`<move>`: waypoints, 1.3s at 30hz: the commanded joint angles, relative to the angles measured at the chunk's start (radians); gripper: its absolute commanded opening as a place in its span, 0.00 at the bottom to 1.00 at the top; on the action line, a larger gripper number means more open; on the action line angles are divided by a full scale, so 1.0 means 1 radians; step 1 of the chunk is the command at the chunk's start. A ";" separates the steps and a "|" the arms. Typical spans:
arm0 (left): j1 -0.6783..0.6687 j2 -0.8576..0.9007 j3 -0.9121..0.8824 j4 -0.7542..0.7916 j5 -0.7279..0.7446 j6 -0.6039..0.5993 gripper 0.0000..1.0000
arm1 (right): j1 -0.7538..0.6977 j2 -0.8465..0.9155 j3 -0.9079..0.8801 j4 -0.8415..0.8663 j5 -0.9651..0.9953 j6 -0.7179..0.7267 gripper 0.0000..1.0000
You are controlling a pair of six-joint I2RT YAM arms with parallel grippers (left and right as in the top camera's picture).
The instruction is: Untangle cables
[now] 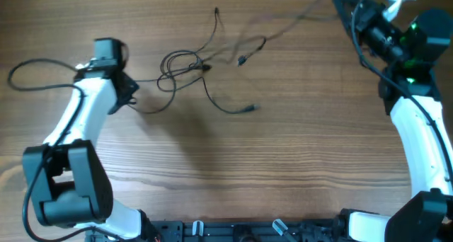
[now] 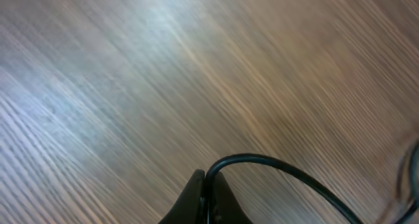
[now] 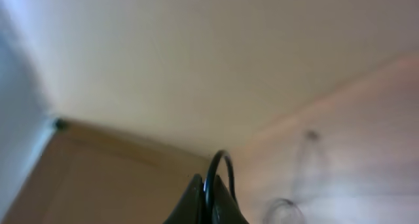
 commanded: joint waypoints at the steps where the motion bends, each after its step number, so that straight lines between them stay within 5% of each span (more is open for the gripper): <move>1: 0.087 -0.009 -0.024 0.010 0.152 -0.031 0.04 | -0.059 -0.017 0.002 -0.262 0.163 -0.268 0.04; 4: 0.130 -0.009 -0.074 0.084 0.264 -0.031 0.04 | -0.112 -0.016 0.000 -0.599 0.499 -0.446 0.04; 7: 0.126 -0.009 -0.087 0.111 0.275 -0.030 0.05 | -0.112 -0.016 0.000 -0.760 0.704 -0.525 0.04; 9: 0.122 -0.009 -0.087 0.121 0.351 -0.009 0.21 | -0.112 -0.016 0.000 -0.815 0.697 -0.571 0.04; 13: 0.121 -0.016 -0.076 0.139 0.667 0.165 0.85 | -0.112 -0.016 0.000 -0.911 0.697 -0.606 0.04; 18: 0.090 -0.130 -0.021 0.115 0.723 0.139 0.92 | -0.112 -0.014 -0.006 -0.925 0.657 -0.605 0.04; 22: 0.008 -0.208 0.007 0.116 0.642 0.105 0.90 | -0.111 -0.014 -0.006 -0.943 0.633 -0.605 0.04; 26: -0.109 -0.203 0.007 0.116 0.411 0.108 0.86 | -0.111 -0.011 -0.006 -0.965 0.633 -0.619 0.04; 29: -0.229 -0.196 0.007 0.135 0.345 0.193 0.56 | -0.111 0.002 -0.006 -0.965 0.633 -0.619 0.04; 36: -0.380 -0.038 0.007 0.162 0.284 0.196 0.49 | -0.111 0.008 -0.006 -0.983 0.632 -0.617 0.08; 37: -0.387 -0.008 0.007 0.164 0.284 0.196 0.46 | -0.111 0.008 -0.006 -0.983 0.632 -0.617 0.07; 39: -0.395 0.052 0.007 0.142 0.288 0.245 0.23 | -0.111 0.008 -0.006 -0.982 0.633 -0.618 0.05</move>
